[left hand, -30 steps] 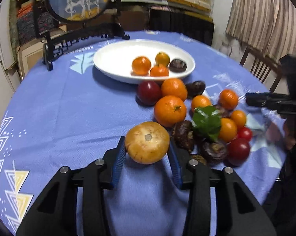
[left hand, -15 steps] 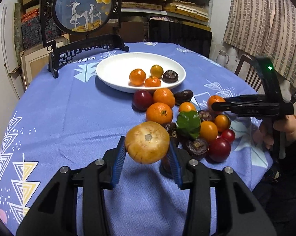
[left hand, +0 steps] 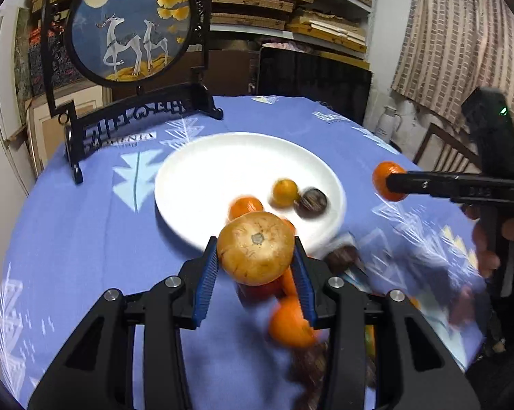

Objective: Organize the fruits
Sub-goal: 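Grasp a pale tan fruit with the left tool while the right tool grasps an orange mandarin, then place both held fruits on the white plate and open both tools, then grasp a dark brown fruit with the left tool while the right tool grasps a yellow-orange fruit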

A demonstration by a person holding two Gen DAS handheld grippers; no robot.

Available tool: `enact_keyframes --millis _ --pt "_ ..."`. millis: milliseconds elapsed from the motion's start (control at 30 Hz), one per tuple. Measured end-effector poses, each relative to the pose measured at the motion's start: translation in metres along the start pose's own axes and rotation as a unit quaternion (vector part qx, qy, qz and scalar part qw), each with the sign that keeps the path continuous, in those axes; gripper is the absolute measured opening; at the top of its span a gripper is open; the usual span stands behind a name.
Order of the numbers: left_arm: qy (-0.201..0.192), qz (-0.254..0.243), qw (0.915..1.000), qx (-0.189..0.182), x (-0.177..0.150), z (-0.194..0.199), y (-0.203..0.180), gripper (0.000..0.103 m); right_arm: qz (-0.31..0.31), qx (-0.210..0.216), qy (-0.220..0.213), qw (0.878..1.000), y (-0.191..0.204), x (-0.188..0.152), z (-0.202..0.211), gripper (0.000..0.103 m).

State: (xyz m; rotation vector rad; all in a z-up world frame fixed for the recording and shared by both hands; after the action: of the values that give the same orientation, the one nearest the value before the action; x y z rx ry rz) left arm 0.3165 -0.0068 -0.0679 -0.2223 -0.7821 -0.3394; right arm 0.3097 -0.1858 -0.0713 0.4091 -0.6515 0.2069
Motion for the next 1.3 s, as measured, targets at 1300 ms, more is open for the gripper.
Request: enact_keyframes --millis 1300 --pt "0.070 -0.103 0.9922 -0.002 -0.155 0.042 -0.069 0.070 -0.037 0.013 -0.017 0.999 -0.018 -0.106 0.042 0.058"
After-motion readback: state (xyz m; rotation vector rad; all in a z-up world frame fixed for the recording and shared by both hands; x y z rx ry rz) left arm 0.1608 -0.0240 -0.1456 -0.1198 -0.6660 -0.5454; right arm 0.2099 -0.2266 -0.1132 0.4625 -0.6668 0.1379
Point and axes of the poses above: each gripper's, at about its wrist camera, not at the fingertips, and z roughly against the way its jaws point, y to its left, x to its top, the point moved 10 cm from there along -z, roughly the way its jaws point, and after that the axes turned 4 degrees about y, right-handed, at the moved point
